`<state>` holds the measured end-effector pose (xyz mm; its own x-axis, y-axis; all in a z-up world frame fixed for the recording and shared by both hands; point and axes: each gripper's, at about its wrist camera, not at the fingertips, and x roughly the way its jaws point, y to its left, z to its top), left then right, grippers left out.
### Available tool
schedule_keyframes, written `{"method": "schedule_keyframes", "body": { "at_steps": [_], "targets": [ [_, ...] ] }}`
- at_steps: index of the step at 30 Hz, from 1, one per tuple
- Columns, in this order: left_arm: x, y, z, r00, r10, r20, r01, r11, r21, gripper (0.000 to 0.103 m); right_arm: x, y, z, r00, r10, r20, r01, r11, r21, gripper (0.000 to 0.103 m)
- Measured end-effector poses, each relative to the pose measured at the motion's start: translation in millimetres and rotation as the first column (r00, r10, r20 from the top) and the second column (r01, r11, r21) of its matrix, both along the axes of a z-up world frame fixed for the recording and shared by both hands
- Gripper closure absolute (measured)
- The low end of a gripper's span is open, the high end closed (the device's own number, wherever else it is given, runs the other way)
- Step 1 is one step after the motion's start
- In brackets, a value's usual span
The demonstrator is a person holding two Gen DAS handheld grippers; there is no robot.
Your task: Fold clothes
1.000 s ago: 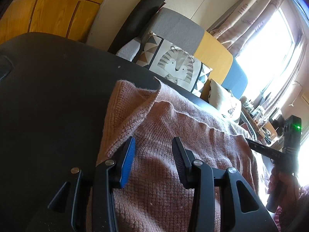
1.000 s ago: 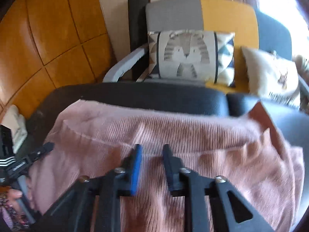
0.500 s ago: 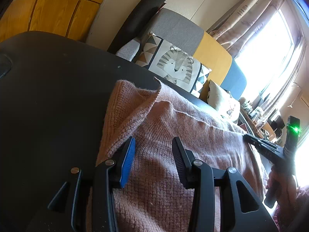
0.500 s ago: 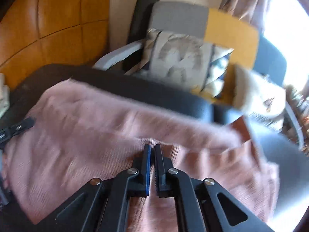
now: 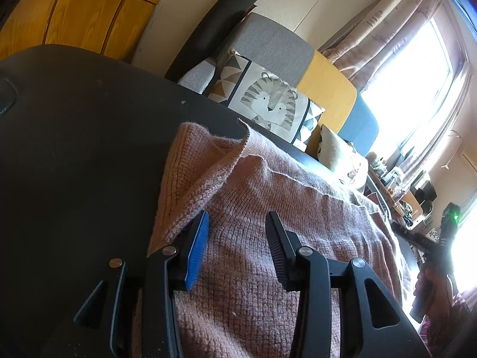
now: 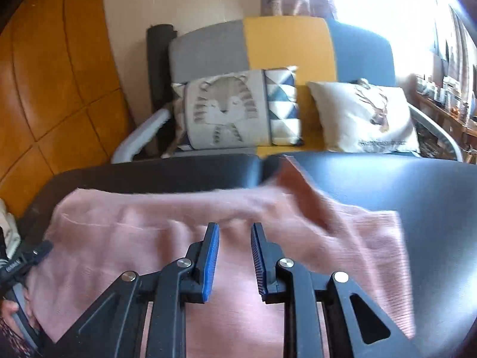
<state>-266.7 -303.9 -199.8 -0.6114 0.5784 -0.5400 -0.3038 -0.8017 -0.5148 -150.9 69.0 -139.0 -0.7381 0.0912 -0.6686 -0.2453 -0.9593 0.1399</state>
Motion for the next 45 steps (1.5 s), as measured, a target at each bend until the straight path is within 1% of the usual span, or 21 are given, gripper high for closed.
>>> {"method": "schedule_keyframes", "body": {
  "at_steps": [2, 4, 6, 8, 9, 10, 12, 15, 18, 20, 23, 25, 27, 29, 32, 35, 37, 39, 41, 43, 45],
  "targets": [
    [0, -1, 0, 1.0, 0.0, 0.001, 0.0, 1.0, 0.001, 0.061, -2, 7, -9, 0.998, 0.025, 0.063, -0.026, 1.0, 0.018, 0.082],
    [0, -1, 0, 1.0, 0.0, 0.001, 0.0, 1.0, 0.001, 0.061, -5, 9, -21, 0.989, 0.024, 0.146, -0.036, 0.996, 0.078, 0.082],
    [0, -1, 0, 1.0, 0.0, 0.001, 0.0, 1.0, 0.001, 0.061, -1, 15, -27, 0.985, -0.034, 0.171, 0.007, 0.988, 0.152, 0.084],
    [1, -1, 1, 1.0, -0.001, 0.001, 0.001, 1.0, 0.0, 0.061, 7, 26, -31, 0.974, -0.141, 0.178, 0.099, 0.97, 0.223, 0.084],
    [1, -2, 1, 1.0, -0.001, 0.001, 0.001, 1.0, -0.001, 0.061, 11, 32, -34, 0.968, -0.18, 0.177, 0.138, 0.964, 0.227, 0.084],
    [1, -2, 1, 1.0, -0.001, 0.001, 0.001, 1.0, -0.001, 0.061, 18, 39, -36, 0.965, -0.209, 0.16, 0.177, 0.965, 0.191, 0.084],
    [1, -1, 1, 1.0, -0.002, 0.002, 0.002, 1.0, -0.001, 0.061, 25, 43, -36, 0.967, -0.214, 0.141, 0.192, 0.97, 0.152, 0.084],
    [2, -1, 1, 1.0, -0.002, 0.002, 0.002, 1.0, 0.0, 0.061, 18, 31, -30, 0.967, -0.177, 0.184, 0.128, 0.96, 0.249, 0.084],
    [2, -2, 2, 1.0, -0.003, 0.003, 0.003, 1.0, 0.003, 0.061, 27, 23, -11, 0.986, -0.137, 0.091, 0.12, 0.978, 0.171, 0.082],
    [1, -2, 2, 1.0, -0.003, 0.003, 0.003, 1.0, 0.004, 0.061, 24, 13, -1, 0.996, -0.088, 0.022, 0.084, 0.985, 0.148, 0.082],
    [1, -2, 2, 1.0, -0.004, 0.004, 0.004, 1.0, 0.006, 0.061, -7, 3, -10, 0.998, 0.005, 0.057, -0.014, 0.987, 0.157, 0.082],
    [1, -2, 2, 1.0, -0.004, 0.005, 0.004, 1.0, 0.008, 0.061, -22, 1, -22, 0.992, 0.033, 0.123, -0.055, 0.983, 0.176, 0.082],
    [1, -2, 1, 1.0, -0.006, 0.005, 0.006, 1.0, 0.01, 0.061, -29, 8, -34, 0.984, 0.008, 0.179, -0.044, 0.979, 0.198, 0.081],
    [0, -2, 1, 1.0, -0.008, 0.005, 0.007, 1.0, 0.012, 0.061, -26, 23, -39, 0.985, -0.054, 0.165, 0.024, 0.984, 0.174, 0.081],
    [-1, -2, 1, 1.0, -0.009, 0.006, 0.009, 1.0, 0.016, 0.061, -19, 43, -39, 0.971, -0.177, 0.16, 0.152, 0.975, 0.159, 0.079],
    [-1, -3, 1, 1.0, -0.009, 0.006, 0.009, 1.0, 0.017, 0.061, -9, 43, -32, 0.966, -0.205, 0.157, 0.185, 0.974, 0.134, 0.079],
    [-1, -3, 1, 1.0, -0.01, 0.006, 0.01, 1.0, 0.017, 0.061, 1, 28, -19, 0.968, -0.218, 0.126, 0.198, 0.968, 0.154, 0.079],
    [-1, -3, 1, 1.0, -0.01, 0.006, 0.01, 1.0, 0.017, 0.061, 4, 9, -3, 0.99, -0.138, 0.032, 0.134, 0.986, 0.096, 0.077],
    [-1, -3, 0, 1.0, -0.01, 0.007, 0.01, 1.0, 0.017, 0.061, 7, -23, 13, 0.999, -0.004, -0.041, 0.006, 0.998, 0.055, 0.077],
    [-1, -4, 0, 1.0, -0.011, 0.007, 0.01, 1.0, 0.018, 0.061, -2, -60, 18, 0.985, 0.161, -0.055, -0.159, 0.986, 0.054, 0.077],
    [-1, -4, 1, 1.0, -0.011, 0.007, 0.011, 1.0, 0.019, 0.061, -11, -92, 18, 0.957, 0.287, -0.037, -0.284, 0.956, 0.067, 0.077]
  ]
}}
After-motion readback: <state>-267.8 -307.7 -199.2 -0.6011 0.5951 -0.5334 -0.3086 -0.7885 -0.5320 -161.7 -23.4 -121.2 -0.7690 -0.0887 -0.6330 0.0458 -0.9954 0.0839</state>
